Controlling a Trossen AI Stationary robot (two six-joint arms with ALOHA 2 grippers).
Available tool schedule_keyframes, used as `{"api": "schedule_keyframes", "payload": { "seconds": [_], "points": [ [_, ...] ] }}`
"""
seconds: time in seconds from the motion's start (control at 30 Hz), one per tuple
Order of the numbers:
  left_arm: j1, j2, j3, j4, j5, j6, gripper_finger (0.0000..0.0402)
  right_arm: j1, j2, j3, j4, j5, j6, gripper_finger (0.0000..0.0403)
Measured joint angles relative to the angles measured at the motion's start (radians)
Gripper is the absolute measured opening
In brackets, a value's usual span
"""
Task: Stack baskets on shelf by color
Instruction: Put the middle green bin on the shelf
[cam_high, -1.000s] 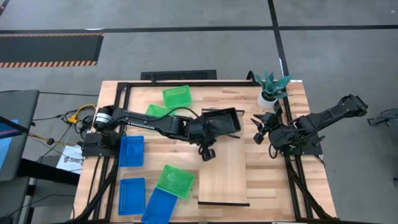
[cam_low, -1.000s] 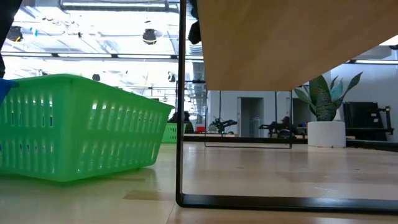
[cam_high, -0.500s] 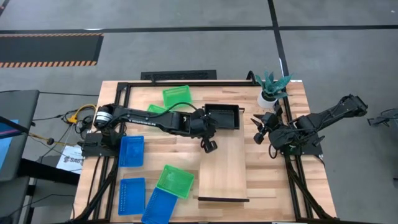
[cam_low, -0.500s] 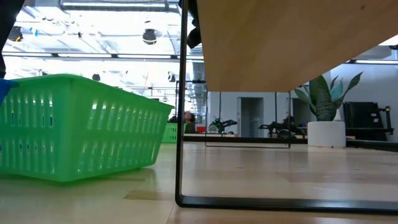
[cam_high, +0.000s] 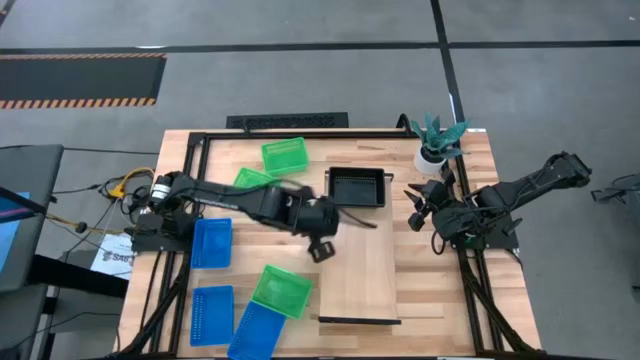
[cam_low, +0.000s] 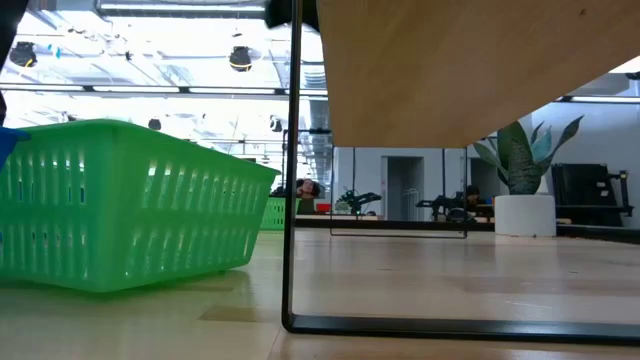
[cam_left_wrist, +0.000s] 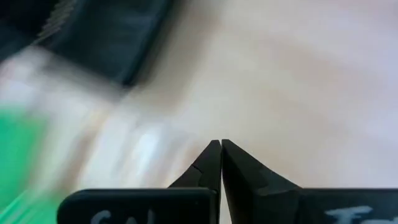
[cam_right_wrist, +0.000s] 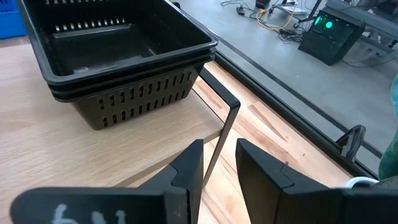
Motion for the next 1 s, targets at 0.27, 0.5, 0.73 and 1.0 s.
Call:
{"api": "schedule_keyframes", "payload": {
  "seconds": [0.27,0.5,0.73,1.0],
  "points": [
    [-0.078,-0.001,-0.041,-0.412,-0.279,-0.437,0.0064,0.000,0.000,0.000,0.000,0.000,0.001,0.0118],
    [-0.017,0.000,-0.197,-0.444,-0.297,-0.562,0.0183,0.000,0.000,0.000,0.000,-0.038,0.004,0.0118],
    [0.095,-0.063,-0.452,-0.214,-0.215,-0.506,0.0210,0.000,0.000,0.000,-0.024,-0.079,0.004,0.0118],
    [0.214,-0.269,-0.724,0.118,-0.160,-0.433,0.0180,0.000,0.000,0.000,-0.039,-0.079,0.004,0.0118]
  ]
}}
